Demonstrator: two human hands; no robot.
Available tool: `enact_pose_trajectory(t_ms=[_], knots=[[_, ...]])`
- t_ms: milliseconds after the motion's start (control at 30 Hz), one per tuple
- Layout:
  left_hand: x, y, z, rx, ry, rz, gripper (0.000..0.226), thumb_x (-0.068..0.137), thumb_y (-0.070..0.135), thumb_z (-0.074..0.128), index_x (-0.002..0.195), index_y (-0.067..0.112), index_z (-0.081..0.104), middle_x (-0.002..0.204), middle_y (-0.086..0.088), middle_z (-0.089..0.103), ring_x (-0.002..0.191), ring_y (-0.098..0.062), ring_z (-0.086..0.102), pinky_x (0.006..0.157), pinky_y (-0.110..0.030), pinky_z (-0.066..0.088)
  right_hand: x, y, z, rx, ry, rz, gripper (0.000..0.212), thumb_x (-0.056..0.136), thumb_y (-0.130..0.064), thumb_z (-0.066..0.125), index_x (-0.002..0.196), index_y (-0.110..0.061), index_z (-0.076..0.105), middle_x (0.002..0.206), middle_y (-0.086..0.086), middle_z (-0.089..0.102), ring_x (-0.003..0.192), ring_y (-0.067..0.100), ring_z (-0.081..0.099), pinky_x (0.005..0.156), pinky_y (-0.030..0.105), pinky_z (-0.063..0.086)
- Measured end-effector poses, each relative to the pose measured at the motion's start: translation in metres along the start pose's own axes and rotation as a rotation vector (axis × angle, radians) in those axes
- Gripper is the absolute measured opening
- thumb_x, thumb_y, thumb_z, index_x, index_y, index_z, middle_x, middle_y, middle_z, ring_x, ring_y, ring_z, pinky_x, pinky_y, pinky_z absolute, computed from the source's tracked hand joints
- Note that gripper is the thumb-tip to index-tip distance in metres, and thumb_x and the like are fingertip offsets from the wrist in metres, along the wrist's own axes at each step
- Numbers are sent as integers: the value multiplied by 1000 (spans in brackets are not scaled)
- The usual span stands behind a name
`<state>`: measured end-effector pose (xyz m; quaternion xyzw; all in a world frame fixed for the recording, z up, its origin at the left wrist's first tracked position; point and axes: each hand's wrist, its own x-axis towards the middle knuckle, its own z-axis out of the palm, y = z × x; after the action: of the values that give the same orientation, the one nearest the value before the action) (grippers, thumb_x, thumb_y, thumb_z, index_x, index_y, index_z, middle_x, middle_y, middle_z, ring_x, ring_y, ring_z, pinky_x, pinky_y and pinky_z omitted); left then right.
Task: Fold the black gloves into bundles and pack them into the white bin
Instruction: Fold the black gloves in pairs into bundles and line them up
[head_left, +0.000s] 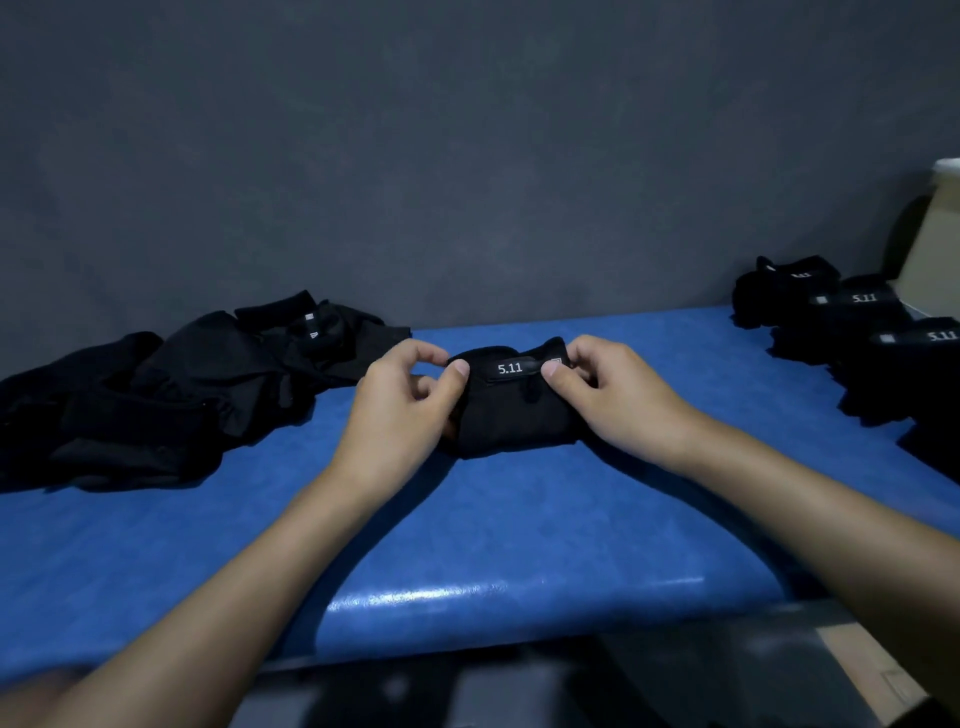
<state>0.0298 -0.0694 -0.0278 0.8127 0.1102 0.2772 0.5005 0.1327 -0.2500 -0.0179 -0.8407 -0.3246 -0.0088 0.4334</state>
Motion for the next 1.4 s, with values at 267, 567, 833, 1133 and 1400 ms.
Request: enact_pose_trajectory(t_ms=[267,567,833,1133,1400], knots=[[-9,-1,-3,231,-114,163,41,87,28,70,113,39,40,99,8,56,87,-4,58,70,-15,47,6,-3,5,-99,46,66,28,94,-39,55,88,-11,56,81,5,65,75,19,58,69,35,47],[-11,-4,-5,299,-169,189,21,88,33,70,100,29,53,91,6,65,88,-18,62,81,-35,48,-11,2,-18,-32,-258,-68,74,78,-58,65,138,-55,22,109,-22,59,107,7,58,99,34,42],[1,-2,0,287,-266,144,38,77,37,82,102,34,54,92,13,63,87,-10,61,79,-33,53,-16,23,-28,-240,-205,-183,55,85,-37,68,131,-48,41,109,-20,61,106,8,54,104,41,38],[52,9,73,355,-346,220,39,79,48,76,104,34,49,86,23,59,87,-7,58,90,-39,47,4,60,-70,-455,-69,-61,58,88,-39,64,138,-47,35,122,-18,54,118,11,46,104,34,26],[99,16,136,423,-331,237,40,80,53,73,102,38,44,87,17,61,89,-13,57,97,-47,43,6,71,-94,-691,152,-137,50,87,-39,61,135,-34,47,136,-8,37,125,17,31,100,36,28]])
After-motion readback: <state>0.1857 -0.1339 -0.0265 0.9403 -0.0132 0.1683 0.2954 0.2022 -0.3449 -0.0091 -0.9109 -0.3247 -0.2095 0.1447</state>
